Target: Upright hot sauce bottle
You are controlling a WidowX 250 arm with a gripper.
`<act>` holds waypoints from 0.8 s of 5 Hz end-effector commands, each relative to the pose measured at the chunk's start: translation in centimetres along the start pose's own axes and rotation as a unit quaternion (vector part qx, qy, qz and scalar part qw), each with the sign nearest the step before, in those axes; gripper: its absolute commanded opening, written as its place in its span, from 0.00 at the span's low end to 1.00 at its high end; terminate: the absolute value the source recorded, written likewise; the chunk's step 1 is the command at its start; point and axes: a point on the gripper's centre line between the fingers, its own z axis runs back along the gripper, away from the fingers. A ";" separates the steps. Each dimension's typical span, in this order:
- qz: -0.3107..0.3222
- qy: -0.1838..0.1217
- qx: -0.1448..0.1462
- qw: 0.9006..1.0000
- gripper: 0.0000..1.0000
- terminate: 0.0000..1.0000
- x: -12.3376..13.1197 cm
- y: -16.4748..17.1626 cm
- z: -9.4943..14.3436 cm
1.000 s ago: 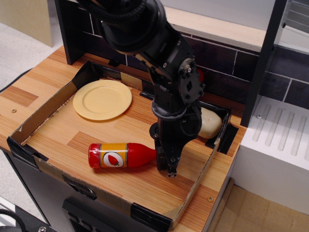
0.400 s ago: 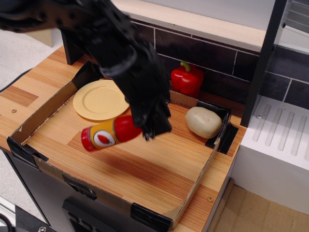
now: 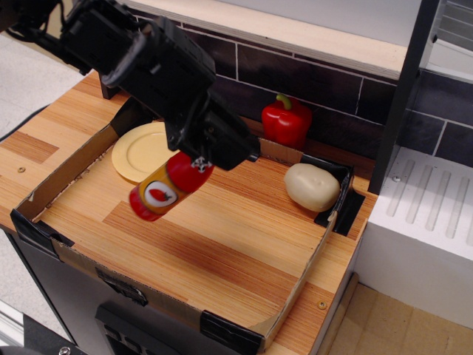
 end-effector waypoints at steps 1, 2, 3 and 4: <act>-0.006 -0.103 0.013 0.995 0.00 0.00 -1.0 1.2 -0.4; -0.033 -0.151 -0.006 0.988 0.00 0.00 -0.8 1.1 -0.8; -0.031 -0.200 -0.054 0.978 0.00 0.00 -1.4 1.1 0.1; -0.031 -0.230 -0.061 0.971 0.00 0.00 -2.3 1.2 0.1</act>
